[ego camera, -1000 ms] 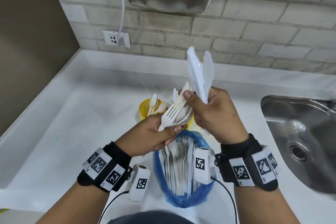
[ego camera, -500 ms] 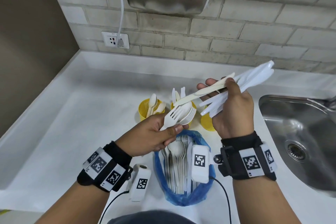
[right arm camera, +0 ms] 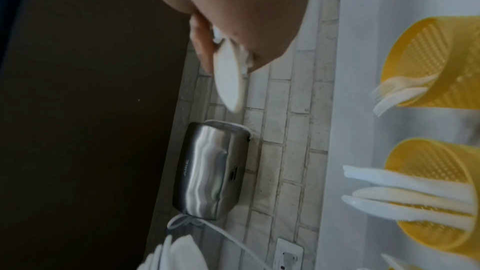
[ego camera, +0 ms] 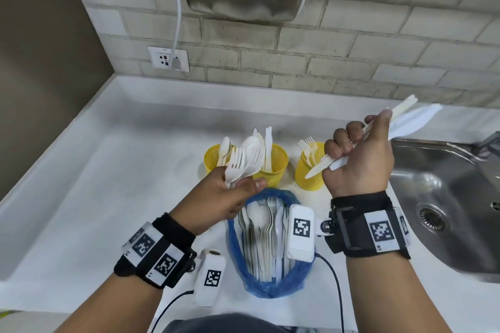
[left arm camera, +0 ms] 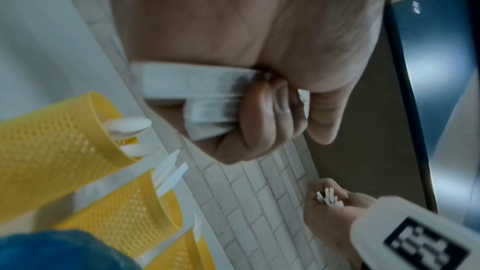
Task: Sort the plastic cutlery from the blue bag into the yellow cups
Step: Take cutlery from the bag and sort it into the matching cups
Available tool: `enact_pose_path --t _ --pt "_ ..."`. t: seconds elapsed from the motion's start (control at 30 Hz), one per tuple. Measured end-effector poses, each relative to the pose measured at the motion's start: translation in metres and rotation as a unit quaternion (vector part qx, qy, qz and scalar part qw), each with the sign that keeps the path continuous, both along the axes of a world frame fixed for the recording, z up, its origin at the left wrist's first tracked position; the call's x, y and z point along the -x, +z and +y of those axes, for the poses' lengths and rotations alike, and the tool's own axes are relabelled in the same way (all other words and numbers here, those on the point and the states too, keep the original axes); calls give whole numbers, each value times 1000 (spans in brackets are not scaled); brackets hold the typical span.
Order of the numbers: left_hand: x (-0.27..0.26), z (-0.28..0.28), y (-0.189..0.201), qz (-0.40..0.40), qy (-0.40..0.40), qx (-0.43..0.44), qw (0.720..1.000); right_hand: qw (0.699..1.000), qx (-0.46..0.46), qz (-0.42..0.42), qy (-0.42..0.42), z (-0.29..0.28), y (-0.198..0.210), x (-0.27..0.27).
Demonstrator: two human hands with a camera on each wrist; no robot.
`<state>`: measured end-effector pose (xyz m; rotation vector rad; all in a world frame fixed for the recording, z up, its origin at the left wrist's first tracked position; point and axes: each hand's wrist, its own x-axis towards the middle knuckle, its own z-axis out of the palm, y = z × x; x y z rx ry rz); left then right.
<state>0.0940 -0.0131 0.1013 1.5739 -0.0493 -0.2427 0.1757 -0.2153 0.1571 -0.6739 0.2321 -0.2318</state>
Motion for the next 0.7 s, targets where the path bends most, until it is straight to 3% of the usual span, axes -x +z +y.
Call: enact_pose_path --t 0.17,0.3,0.4,0.53,0.7 --pt "5 -14 -1 51 27 108 992 990 117 -75 17 15 13 23" --pt "4 -23 1 137 49 219 965 967 216 -133 19 35 13 35" --pt "4 -26 -1 180 42 285 941 952 262 -136 75 48 6 42" --pt "3 -26 -1 195 47 351 915 916 364 -148 79 65 -20 58" --pt "2 -24 1 198 33 374 905 892 413 -128 129 76 -46 64"
